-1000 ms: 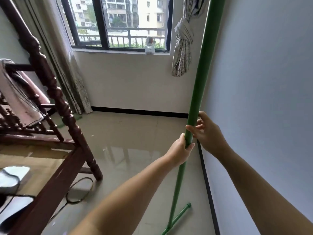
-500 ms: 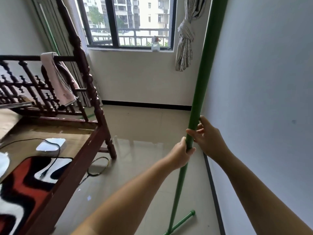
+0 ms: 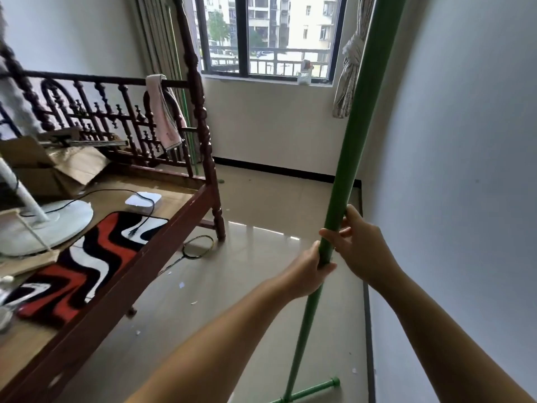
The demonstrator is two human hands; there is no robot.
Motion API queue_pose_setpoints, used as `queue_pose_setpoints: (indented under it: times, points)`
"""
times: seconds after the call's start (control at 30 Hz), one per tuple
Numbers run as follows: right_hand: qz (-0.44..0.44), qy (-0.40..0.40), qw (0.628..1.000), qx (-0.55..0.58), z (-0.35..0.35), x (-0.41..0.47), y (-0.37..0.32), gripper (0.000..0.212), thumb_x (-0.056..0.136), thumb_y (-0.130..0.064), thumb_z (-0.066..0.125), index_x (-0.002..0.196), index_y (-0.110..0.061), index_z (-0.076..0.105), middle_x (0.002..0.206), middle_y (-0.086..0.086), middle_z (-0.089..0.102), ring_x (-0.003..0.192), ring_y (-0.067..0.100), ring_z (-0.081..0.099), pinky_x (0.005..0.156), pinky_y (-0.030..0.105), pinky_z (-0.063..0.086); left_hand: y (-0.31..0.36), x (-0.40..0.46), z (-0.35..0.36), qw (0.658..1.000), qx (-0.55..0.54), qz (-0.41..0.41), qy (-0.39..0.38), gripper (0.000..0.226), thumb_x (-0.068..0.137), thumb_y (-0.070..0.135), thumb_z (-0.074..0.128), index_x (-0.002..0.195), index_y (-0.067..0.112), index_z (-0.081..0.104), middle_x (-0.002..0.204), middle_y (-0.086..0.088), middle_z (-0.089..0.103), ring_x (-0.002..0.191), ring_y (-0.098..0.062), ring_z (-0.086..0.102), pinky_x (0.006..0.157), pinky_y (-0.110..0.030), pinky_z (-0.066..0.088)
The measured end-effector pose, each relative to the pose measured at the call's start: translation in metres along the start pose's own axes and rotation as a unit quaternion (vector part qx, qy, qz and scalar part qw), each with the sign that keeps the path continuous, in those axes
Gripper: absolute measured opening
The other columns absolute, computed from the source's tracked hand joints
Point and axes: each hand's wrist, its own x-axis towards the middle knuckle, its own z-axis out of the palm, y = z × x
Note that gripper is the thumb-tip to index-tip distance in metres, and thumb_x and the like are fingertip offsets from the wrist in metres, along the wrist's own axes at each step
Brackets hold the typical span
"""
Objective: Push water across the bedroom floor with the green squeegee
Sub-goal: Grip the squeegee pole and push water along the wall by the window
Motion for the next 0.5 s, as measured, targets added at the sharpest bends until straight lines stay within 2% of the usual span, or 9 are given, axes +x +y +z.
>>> queue_pose_setpoints:
  times: [0.13, 0.37, 0.5]
  points:
    - [-0.002, 0.006, 1.000, 0.000, -0.001, -0.048, -0.026, 0.032, 0.081, -0.025, 0.061, 0.108, -0.012, 0.050, 0.091, -0.005, 0.061, 0.081, 0.011, 0.060, 0.065, 0.008, 0.043, 0.008, -0.052, 0.011, 1.000, 0.006, 0.016, -0.012, 0.039, 0.091, 0.017, 0.048, 0.128, 0.020, 0.035, 0.110, -0.016, 0.058, 0.100, -0.022, 0.060, 0.081, -0.025, 0.051]
    - [0.009, 0.020, 1.000, -0.005, 0.021, -0.125, -0.093, 0.032, 0.079, -0.027, 0.063, 0.107, -0.014, 0.051, 0.089, -0.006, 0.061, 0.079, 0.010, 0.062, 0.066, 0.010, 0.045, 0.008, -0.154, 0.007, 0.999, 0.025, 0.029, -0.025, 0.035, 0.091, 0.016, 0.049, 0.124, 0.020, 0.037, 0.113, -0.019, 0.058, 0.102, -0.025, 0.060, 0.090, -0.036, 0.053]
    - [0.010, 0.026, 1.000, -0.012, 0.043, -0.170, -0.142, 0.033, 0.079, -0.029, 0.063, 0.107, -0.015, 0.052, 0.090, -0.005, 0.063, 0.079, 0.010, 0.061, 0.067, 0.010, 0.044, 0.000, -0.221, -0.008, 0.998, 0.020, 0.033, -0.039, 0.038, 0.091, 0.018, 0.049, 0.127, 0.021, 0.036, 0.120, -0.020, 0.055, 0.109, -0.028, 0.057, 0.092, -0.034, 0.051]
